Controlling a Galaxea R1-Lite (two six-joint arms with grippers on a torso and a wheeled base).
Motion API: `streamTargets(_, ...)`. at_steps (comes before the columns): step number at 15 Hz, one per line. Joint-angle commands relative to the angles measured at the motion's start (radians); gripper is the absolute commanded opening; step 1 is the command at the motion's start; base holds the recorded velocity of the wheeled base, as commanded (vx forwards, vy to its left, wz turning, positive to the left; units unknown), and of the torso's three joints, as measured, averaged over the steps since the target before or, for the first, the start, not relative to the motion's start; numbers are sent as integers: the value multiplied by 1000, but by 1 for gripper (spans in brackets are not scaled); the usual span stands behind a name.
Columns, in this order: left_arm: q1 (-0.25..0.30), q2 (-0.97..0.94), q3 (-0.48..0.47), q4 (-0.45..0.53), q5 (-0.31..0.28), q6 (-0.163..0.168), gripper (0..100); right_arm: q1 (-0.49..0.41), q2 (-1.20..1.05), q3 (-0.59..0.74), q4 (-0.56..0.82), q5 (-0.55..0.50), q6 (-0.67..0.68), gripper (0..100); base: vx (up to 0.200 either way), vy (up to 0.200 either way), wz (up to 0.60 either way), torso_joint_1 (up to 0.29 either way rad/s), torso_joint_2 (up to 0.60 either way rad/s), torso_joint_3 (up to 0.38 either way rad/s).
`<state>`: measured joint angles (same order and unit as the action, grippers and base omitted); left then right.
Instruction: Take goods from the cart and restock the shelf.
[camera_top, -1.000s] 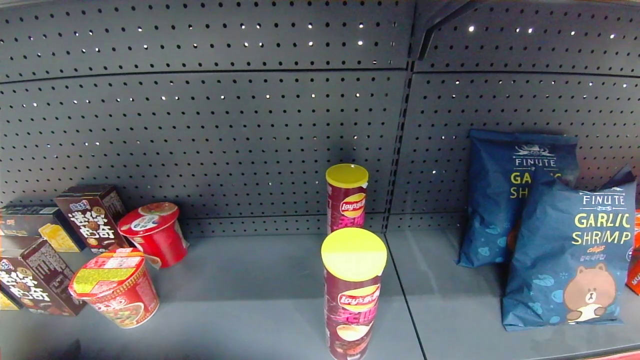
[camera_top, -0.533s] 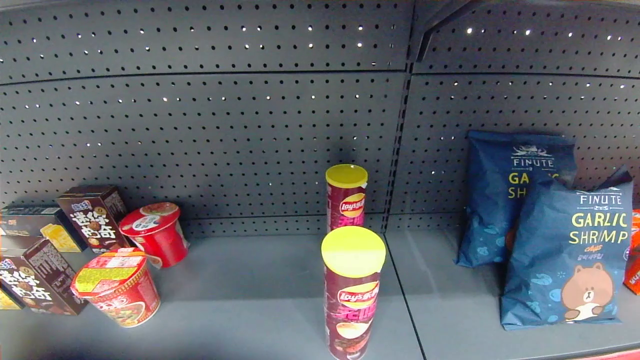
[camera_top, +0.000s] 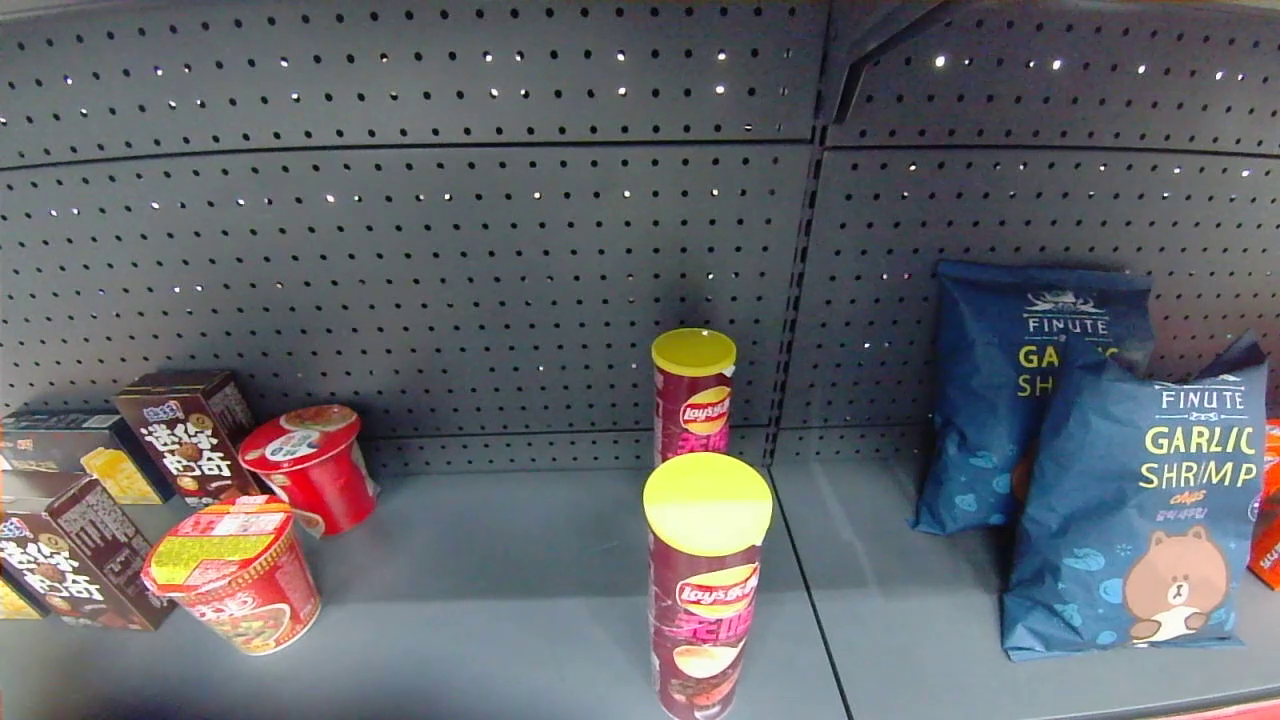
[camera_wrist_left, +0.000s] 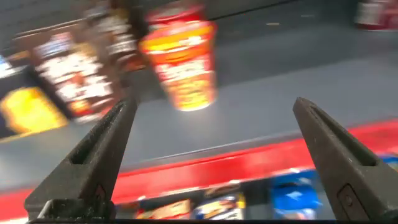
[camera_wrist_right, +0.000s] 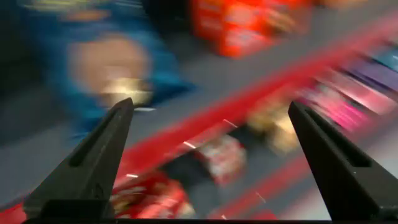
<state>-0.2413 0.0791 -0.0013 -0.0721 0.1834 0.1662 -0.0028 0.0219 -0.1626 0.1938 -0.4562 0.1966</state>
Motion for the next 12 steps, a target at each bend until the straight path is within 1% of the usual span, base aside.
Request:
streamTargets(1,0,4,1,2,-76,-1,100,4,-22,163,-257,413,-175,100,0,0,0,0,0,0)
streamTargets(2,0,4,1,2,-108,-1,100,4,-20,155,-175,496,-221,100,0,0,0,0,0,0)
streamTargets(3,0,4,1,2,-125,-1,100,6,-19,155,-180,496,-232,100,0,0,0,0,0,0)
streamTargets(5,0,5,1,3,-116,-4,100,4,-22,159,-194,456,-184,100,0,0,0,0,0,0)
streamTargets(7,0,5,1,3,-111,-2,100,4,-22,161,-194,447,-192,100,0,0,0,0,0,0)
streamTargets(8,0,5,1,3,-105,-7,100,4,-22,161,-195,447,-190,100,0,0,0,0,0,0)
streamTargets(9,0,5,1,3,-93,-33,100,4,-22,161,-195,447,-190,100,0,0,0,0,0,0)
streamTargets(10,0,5,1,3,-70,-71,100,4,-22,161,-195,447,-190,100,0,0,0,0,0,0)
streamTargets(11,0,5,1,3,-55,-99,100,4,-22,161,-195,447,-190,100,0,0,0,0,0,0)
streamTargets(12,0,5,1,3,-53,-106,100,4,-22,161,-194,447,-190,100,0,0,0,0,0,0)
